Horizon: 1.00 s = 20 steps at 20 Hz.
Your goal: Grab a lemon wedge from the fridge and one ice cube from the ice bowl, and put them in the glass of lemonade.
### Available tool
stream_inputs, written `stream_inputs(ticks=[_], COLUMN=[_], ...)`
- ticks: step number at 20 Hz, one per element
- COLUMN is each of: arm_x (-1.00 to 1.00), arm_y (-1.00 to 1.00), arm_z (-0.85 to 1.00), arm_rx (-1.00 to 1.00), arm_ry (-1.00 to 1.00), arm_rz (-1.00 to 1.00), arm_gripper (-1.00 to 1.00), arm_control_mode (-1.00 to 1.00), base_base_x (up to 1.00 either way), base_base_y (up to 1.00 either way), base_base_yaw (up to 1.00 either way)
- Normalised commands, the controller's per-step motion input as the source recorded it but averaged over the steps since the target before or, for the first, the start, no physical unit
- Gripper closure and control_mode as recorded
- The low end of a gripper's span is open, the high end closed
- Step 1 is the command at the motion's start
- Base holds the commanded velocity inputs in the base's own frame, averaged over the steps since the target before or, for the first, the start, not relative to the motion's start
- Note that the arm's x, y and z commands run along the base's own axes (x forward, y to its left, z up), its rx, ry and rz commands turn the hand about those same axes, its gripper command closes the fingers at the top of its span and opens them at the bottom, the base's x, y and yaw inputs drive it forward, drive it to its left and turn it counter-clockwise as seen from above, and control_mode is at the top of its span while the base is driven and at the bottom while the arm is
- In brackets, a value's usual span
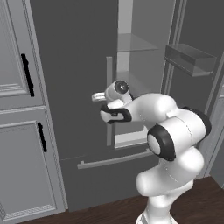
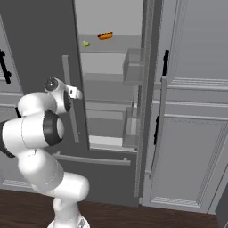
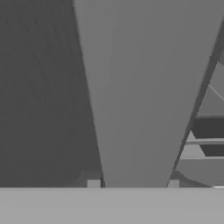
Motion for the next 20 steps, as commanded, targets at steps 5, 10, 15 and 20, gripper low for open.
stream_inputs(ticks=[5,10,15,20], arm_x=[-0.71,-0.95,-1.00,-1.00], arm_y=[0.95,0.76,0.58,0.42], arm_z=[0.53,0.61,0.72,0.94], arm_rx=[0.00,0.00,0.00,0.00], arm_ry=[0.00,0.00,0.00,0.00], arm_rz=[0.00,0.02,0.05,0.06], arm_gripper=[1.00,1.00,1.00,1.00], arm_control_mode=[-1.00,-1.00,-1.00,-1.00], base_base_x=[0.00,0.00,0.00,0.00], base_base_y=[0.00,0.00,0.00,0.00], base_base_yaw=[0.00,0.00,0.00,0.00])
